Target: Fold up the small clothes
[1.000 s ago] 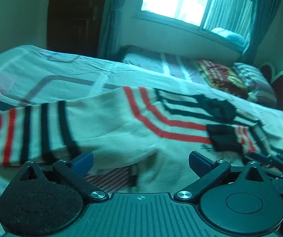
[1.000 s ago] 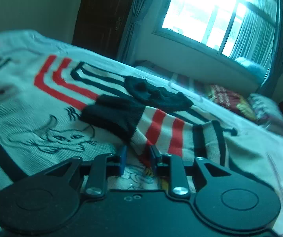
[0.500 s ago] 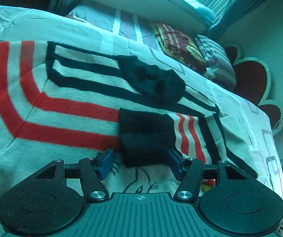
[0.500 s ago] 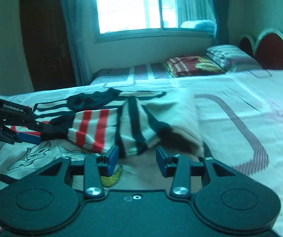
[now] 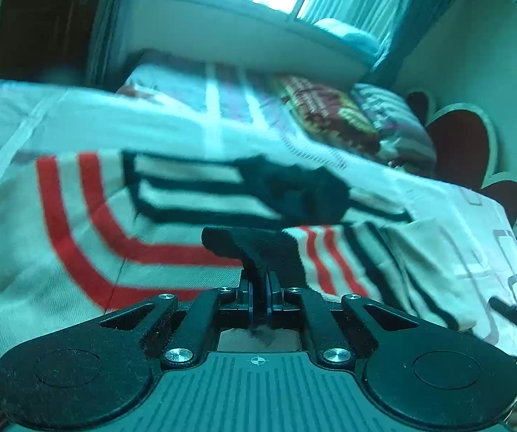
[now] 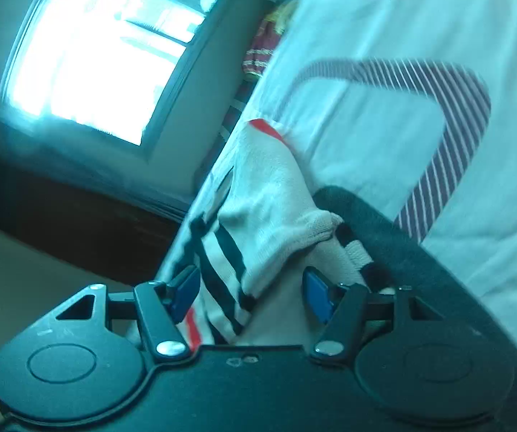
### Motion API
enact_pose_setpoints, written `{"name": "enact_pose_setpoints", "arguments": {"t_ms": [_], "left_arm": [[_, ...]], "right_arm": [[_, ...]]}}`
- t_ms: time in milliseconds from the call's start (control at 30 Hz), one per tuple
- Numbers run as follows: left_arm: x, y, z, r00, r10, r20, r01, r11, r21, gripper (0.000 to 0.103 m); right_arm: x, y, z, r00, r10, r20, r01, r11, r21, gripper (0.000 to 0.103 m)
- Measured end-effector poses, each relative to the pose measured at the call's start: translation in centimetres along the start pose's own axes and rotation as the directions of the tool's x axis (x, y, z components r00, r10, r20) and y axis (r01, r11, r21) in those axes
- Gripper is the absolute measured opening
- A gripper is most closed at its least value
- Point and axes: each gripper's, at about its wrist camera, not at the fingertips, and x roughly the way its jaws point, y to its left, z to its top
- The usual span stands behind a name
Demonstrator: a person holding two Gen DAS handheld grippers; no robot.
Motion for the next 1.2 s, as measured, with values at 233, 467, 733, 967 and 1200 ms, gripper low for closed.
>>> {"name": "enact_pose_setpoints", "arguments": {"t_ms": [233,467,733,967,1200], "left_arm": [[0.2,0.5,-0.8,1.000,0.006,0.020,-0.006,1.000,-0.018,0.006],[0.5,0.8,-3.3,0.998,0.054,0.030,-0.054,0.999,-0.008,0.006],[-1.6,0.1,-3.6,0.995,0.060,0.080,-0.061,0.998,0.011,0.006],[-3.3,1.8,-4.8,0.984,0.157,0.088,-0.155,0.987,-0.035,0.045],[-1.6,0.0,-1.7,0.974,0.180,0.137,-0.201,0.966,0.164,0.058]], "right_arm": [[1.4,0.0,1.3,0.998,-0.067,0.002,0.067,0.998,0.015,0.009],[1.4,1.1,0.4,0.981,-0.191,0.018,0.191,0.964,-0.185,0.007],[0.6,0.9,0.8,0.986,-0.167,0.014,0.166,0.963,-0.211,0.007],[-0.6,1.2,1.6,0.986,-0.154,-0.063,0.135,0.962,-0.239,0.027],[1.4,5.3,5.2,0.986,-0.159,0.050,0.163,0.859,-0.485,0.048]]}}
